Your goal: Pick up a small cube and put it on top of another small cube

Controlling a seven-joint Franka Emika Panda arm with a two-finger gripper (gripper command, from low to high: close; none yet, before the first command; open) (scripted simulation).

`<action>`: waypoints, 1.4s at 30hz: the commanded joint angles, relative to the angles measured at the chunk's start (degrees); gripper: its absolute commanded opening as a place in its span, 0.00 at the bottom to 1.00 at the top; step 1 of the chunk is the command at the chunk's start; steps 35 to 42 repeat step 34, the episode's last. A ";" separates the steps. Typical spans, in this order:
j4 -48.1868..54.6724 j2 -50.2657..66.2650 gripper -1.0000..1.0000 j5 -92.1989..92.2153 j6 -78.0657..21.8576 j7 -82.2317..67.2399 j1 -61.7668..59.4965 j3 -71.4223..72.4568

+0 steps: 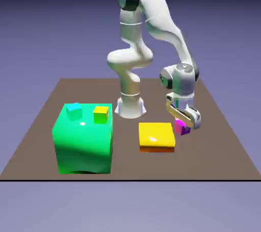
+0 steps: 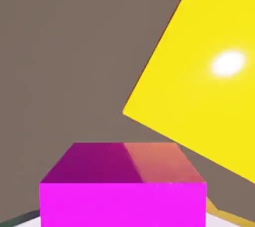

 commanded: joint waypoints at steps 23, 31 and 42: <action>20.22 -11.62 0.00 -6.06 -35.48 -57.31 -27.94 -10.57; 14.95 -10.11 1.00 -6.56 -29.11 -64.17 -31.19 -11.80; 18.57 -11.47 1.00 -6.65 -34.09 -64.08 -31.22 -11.81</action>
